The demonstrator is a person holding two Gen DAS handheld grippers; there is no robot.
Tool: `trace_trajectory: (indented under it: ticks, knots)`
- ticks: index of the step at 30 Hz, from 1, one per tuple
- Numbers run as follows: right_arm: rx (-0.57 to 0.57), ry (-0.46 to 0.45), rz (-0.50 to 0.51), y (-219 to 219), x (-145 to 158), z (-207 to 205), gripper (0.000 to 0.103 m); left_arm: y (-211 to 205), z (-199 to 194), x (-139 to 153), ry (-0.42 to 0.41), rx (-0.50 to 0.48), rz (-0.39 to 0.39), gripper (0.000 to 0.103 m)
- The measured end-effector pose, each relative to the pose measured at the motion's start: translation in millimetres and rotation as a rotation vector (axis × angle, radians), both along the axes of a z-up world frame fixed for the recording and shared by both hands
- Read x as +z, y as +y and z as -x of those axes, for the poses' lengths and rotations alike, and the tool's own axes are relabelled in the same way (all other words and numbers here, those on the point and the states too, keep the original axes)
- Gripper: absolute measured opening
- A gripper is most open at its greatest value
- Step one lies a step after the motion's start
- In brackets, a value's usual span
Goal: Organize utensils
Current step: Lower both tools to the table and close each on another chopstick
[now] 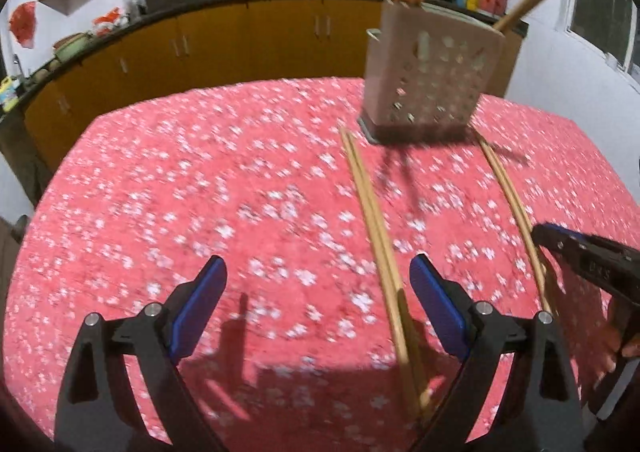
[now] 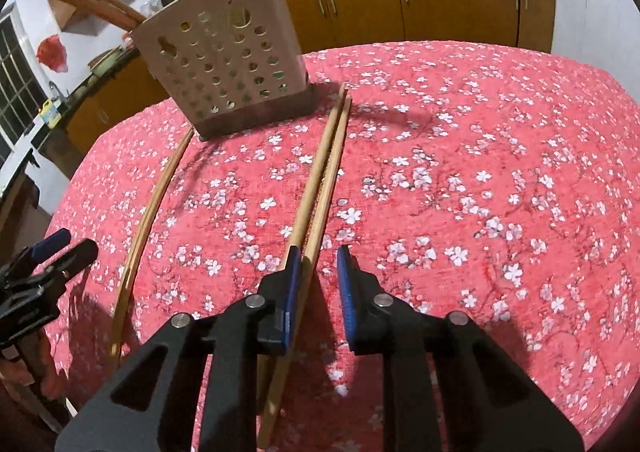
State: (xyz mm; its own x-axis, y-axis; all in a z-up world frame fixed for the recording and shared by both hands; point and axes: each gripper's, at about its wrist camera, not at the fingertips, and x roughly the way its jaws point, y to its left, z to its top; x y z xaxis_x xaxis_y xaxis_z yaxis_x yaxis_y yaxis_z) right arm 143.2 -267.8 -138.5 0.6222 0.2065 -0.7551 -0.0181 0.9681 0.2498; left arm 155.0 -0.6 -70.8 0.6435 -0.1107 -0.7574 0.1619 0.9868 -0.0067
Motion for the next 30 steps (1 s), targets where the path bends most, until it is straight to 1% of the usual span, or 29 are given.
trace_trajectory:
  ticks: [1, 3, 4, 8, 10, 11, 12, 13, 15, 17, 22, 26, 30]
  knots:
    - [-0.011, -0.001, 0.022, 0, 1, 0, 0.019, -1, 0, -2, 0.012, -0.009, 0.008, 0.091]
    - [-0.036, 0.005, 0.077, -2, 2, -2, 0.014, -3, 0, -7, 0.031, -0.020, 0.021, 0.091]
    - [-0.042, 0.003, 0.087, -3, 1, -2, 0.012, -4, 0, -9, 0.040, -0.026, 0.028, 0.091]
    - [-0.036, -0.001, 0.079, -4, 2, 4, 0.012, -7, -2, -16, 0.064, -0.039, 0.046, 0.091]
    - [-0.029, -0.006, 0.093, -2, 2, 7, 0.012, -8, -1, -16, 0.066, -0.037, 0.050, 0.090]
    - [-0.025, -0.009, 0.106, -2, 2, 7, 0.011, -7, -1, -16, 0.066, -0.036, 0.053, 0.086]
    - [-0.028, -0.009, 0.105, -2, 2, 8, 0.010, -7, -1, -17, 0.068, -0.033, 0.059, 0.077]
    - [-0.035, -0.009, 0.102, -4, 2, 8, 0.008, -7, -1, -18, 0.074, -0.030, 0.063, 0.073]
    - [-0.046, -0.008, 0.085, -8, 1, 7, 0.008, -7, -2, -20, 0.083, -0.026, 0.070, 0.060]
    - [-0.044, -0.008, 0.081, -9, 2, 7, 0.008, -8, -2, -22, 0.091, -0.030, 0.073, 0.052]
    - [-0.043, -0.010, 0.084, -8, 0, 5, 0.008, -12, -2, -23, 0.096, -0.045, 0.082, 0.045]
    - [-0.043, -0.006, 0.082, -7, 1, 5, 0.008, -17, -1, -22, 0.089, -0.055, 0.072, 0.040]
    - [-0.041, -0.002, 0.085, -4, 1, 6, 0.008, -17, -1, -22, 0.085, -0.043, 0.076, 0.035]
